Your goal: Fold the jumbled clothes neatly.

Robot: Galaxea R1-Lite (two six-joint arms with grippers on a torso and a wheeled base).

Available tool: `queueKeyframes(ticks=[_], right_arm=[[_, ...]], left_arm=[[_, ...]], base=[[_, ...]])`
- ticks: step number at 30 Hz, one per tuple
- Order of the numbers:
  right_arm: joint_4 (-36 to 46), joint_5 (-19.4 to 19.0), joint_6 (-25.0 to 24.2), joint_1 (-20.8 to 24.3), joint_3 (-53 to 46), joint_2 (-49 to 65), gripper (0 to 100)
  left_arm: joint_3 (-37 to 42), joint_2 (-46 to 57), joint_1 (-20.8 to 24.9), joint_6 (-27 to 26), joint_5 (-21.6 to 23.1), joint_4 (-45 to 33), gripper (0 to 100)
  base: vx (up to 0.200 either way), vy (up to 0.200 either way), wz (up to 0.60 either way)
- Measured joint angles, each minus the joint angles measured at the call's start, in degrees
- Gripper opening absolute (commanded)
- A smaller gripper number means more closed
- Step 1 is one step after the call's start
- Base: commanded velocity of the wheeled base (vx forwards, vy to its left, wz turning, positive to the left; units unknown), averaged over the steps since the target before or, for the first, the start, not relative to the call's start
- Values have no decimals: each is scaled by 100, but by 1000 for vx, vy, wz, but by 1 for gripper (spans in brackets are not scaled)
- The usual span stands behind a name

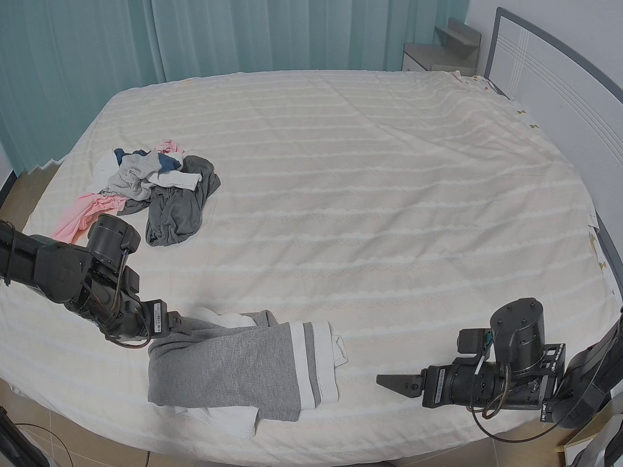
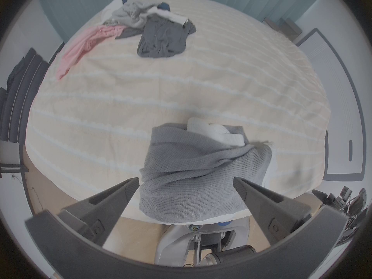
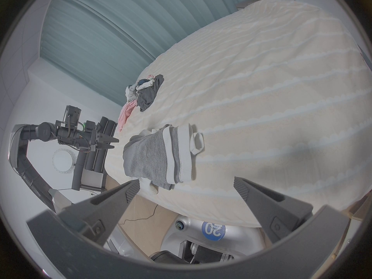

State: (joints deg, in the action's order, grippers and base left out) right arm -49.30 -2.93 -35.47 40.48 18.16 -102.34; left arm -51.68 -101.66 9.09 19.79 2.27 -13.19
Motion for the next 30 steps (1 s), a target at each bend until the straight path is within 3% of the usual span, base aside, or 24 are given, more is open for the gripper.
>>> queueKeyframes(ticks=[6,7,21,30], right_arm=[[-18,13,11,28,-15,-66,100],[-18,13,11,33,-17,-69,100],[-23,35,11,33,-80,-48,100],[-40,41,6,37,-138,-9,100]], left_arm=[[-9,-358,-28,284,-9,336,100],[-13,-407,-28,323,-13,380,0],[-59,-1047,-37,734,-99,1062,0],[-249,-1080,-245,780,-363,1109,0]], base=[[0,0,0],[0,0,0],[0,0,0],[0,0,0]])
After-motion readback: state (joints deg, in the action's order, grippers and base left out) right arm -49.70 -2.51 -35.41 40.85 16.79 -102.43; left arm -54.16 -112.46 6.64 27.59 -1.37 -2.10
